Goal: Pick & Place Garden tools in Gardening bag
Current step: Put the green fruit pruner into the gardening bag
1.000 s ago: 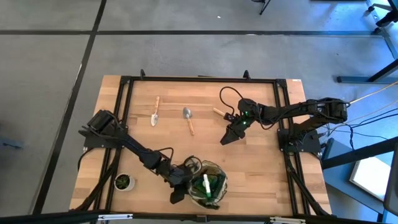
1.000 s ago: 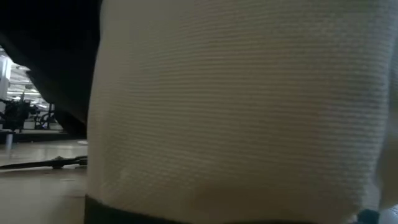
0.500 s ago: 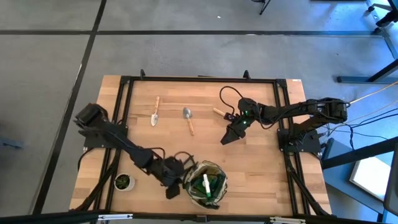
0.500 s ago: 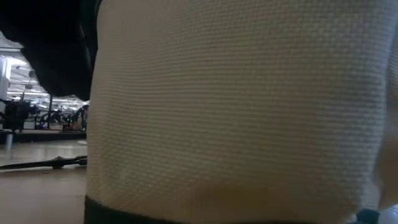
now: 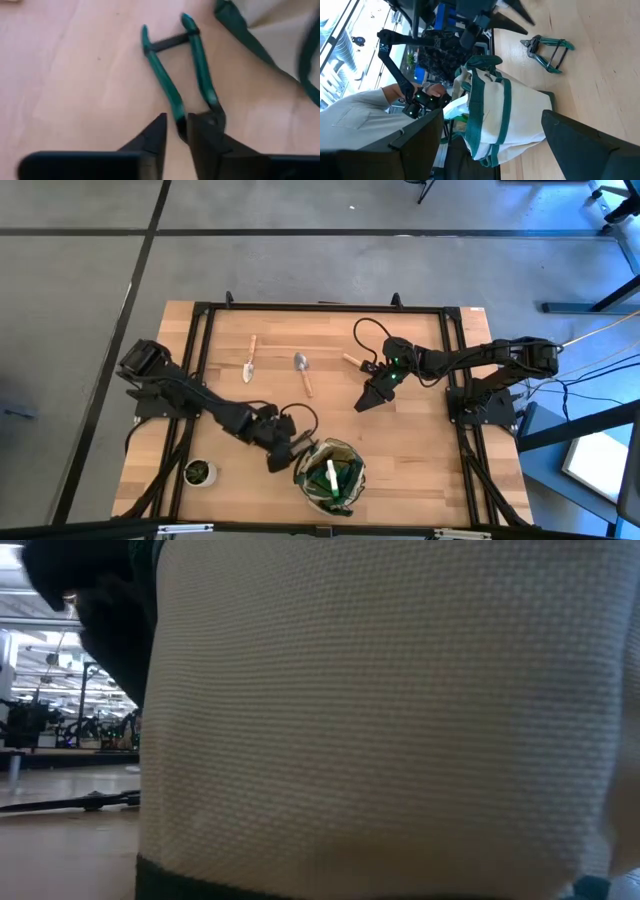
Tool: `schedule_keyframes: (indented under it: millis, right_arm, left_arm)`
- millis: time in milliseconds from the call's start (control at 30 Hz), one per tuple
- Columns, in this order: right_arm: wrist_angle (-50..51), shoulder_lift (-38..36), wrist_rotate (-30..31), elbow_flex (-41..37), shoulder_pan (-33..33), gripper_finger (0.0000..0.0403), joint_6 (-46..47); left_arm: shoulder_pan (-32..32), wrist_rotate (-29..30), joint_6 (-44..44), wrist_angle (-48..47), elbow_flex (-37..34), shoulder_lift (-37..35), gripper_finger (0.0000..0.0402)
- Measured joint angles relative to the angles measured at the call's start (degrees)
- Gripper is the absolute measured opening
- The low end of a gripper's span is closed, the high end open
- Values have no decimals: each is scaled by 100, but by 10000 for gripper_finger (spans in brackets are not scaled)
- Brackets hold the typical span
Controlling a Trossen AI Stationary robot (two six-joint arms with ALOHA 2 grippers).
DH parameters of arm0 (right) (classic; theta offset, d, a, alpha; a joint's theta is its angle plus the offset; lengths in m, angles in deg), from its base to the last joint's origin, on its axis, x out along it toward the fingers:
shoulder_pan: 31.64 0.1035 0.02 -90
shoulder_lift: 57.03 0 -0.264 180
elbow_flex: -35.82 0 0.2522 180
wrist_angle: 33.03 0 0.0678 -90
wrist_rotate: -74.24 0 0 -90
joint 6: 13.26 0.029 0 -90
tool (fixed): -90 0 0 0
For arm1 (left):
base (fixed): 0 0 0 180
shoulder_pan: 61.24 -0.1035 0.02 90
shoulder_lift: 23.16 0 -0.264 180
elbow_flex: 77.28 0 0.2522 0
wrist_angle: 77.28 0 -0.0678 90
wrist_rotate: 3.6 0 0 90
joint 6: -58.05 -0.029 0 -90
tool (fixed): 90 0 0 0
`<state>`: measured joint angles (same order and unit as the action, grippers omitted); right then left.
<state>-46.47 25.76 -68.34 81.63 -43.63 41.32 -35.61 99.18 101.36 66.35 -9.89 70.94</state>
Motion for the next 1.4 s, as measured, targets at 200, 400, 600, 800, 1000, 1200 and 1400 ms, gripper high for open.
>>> schedule_keyframes:
  millis: [200, 400, 600, 800, 1000, 1200, 1400]
  right_arm:
    - [2, 0, 26, 0, 0, 339, 0]
    - [0, 0, 144, 0, 0, 339, 24]
    - [1, 0, 155, 0, 0, 339, 26]
    - [27, 0, 208, 0, 1, 339, 26]
    - [3, 0, 262, 0, 0, 339, 24]
    - [2, 0, 265, 0, 2, 339, 2]
    - [-2, 0, 310, 0, 1, 340, -56]
  left_arm:
    - [-386, -436, -115, 48, 0, 203, 163]
    - [-437, -737, -454, 280, -2, 421, 209]
    - [-434, -520, -518, 353, -2, 533, 208]
    - [-436, -482, -738, 640, 19, 795, 197]
    - [-427, -282, -763, 657, 20, 914, 188]
    - [-432, -204, -816, 438, 18, 932, 122]
    - [-496, -314, -444, 252, 28, 944, 24]
